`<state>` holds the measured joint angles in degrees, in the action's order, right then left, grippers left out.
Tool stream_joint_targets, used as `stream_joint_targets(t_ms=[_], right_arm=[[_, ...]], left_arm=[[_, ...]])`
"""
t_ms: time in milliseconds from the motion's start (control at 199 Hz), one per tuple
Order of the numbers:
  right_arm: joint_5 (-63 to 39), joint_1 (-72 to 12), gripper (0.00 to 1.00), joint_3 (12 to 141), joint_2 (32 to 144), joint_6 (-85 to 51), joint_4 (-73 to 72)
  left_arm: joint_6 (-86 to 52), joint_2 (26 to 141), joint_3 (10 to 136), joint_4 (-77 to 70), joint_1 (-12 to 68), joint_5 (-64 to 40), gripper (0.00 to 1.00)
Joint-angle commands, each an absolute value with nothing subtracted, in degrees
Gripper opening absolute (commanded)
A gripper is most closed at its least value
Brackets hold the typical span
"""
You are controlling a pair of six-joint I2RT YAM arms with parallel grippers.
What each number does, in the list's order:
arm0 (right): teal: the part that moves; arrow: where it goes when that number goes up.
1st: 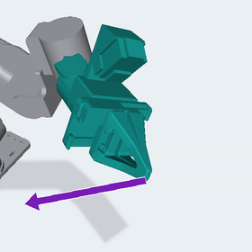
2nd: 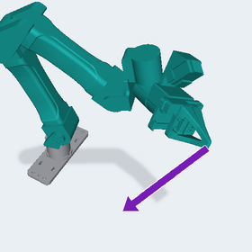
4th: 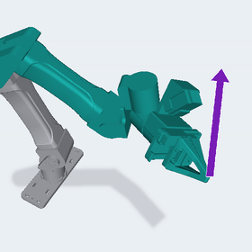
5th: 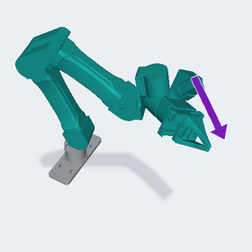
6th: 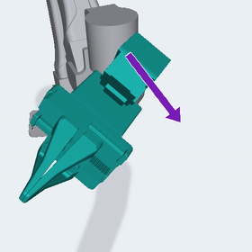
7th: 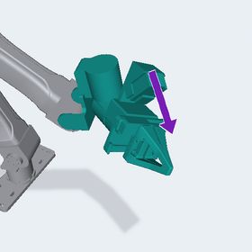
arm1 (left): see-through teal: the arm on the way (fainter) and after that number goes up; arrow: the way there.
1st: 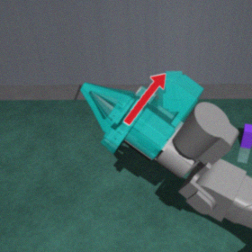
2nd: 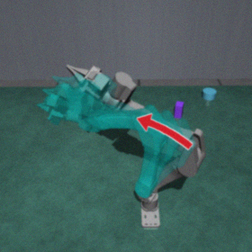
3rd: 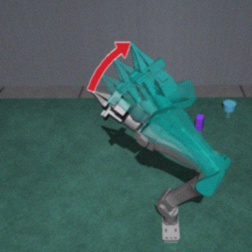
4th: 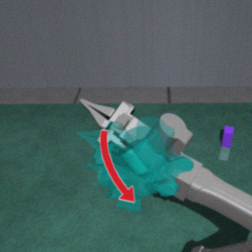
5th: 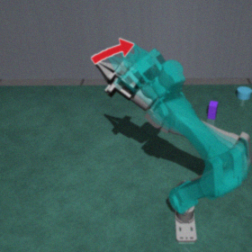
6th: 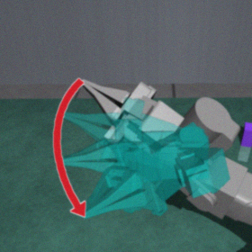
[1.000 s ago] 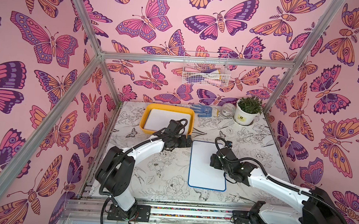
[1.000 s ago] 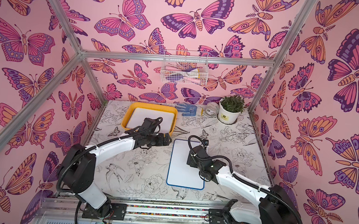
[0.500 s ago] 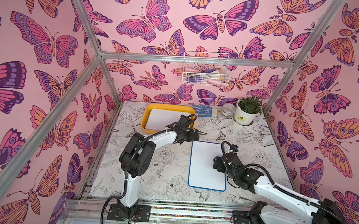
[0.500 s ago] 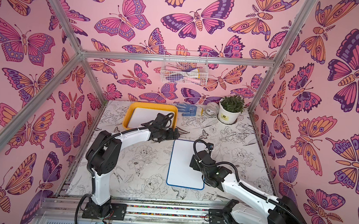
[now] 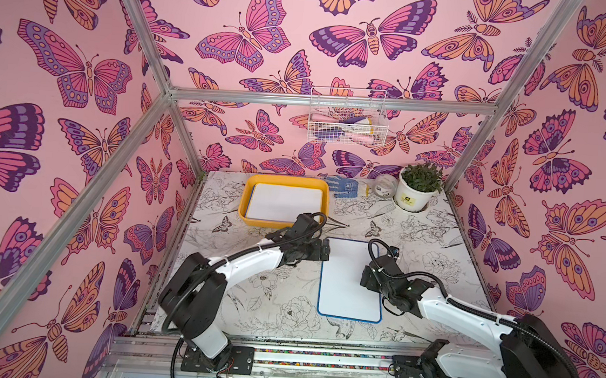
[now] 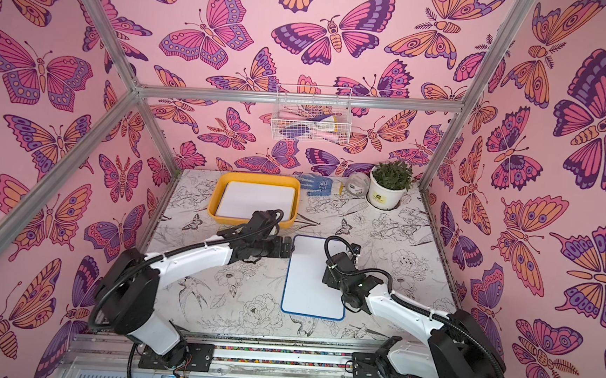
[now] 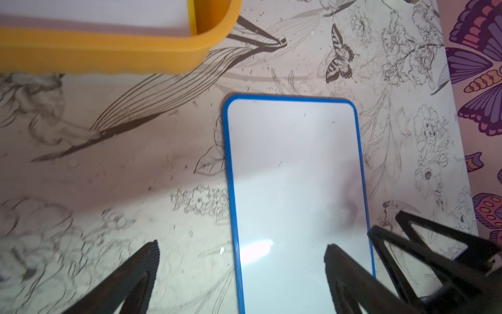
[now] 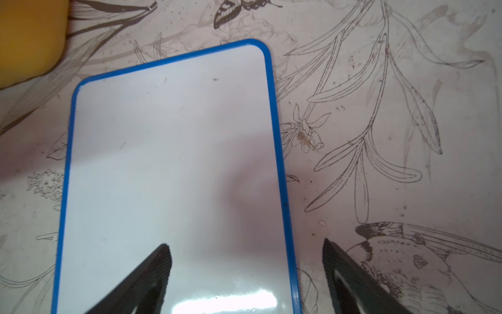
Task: Put the whiteboard into the storage box
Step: Pick up the whiteboard at the center of the board.
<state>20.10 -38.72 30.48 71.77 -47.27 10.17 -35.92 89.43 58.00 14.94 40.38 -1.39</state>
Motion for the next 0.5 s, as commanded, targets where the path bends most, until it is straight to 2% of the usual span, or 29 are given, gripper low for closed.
stream_joint_targets(t_ms=[0, 241, 497], right_arm=[[19.7, -38.0, 0.91, 32.4, 74.1, -48.7, 9.0], [19.3, -37.5, 1.0, 32.4, 76.3, -46.6, 7.7], [16.7, -37.5, 0.99, 31.4, 80.5, -44.3, 2.0]], left_arm=[[-40.9, 87.1, 54.5, 18.8, 42.8, 5.3, 0.98], [-45.7, 91.1, 58.3, 25.9, 44.9, 9.3, 1.0], [-50.7, 96.5, 61.8, 26.7, 45.4, 8.3, 1.0]])
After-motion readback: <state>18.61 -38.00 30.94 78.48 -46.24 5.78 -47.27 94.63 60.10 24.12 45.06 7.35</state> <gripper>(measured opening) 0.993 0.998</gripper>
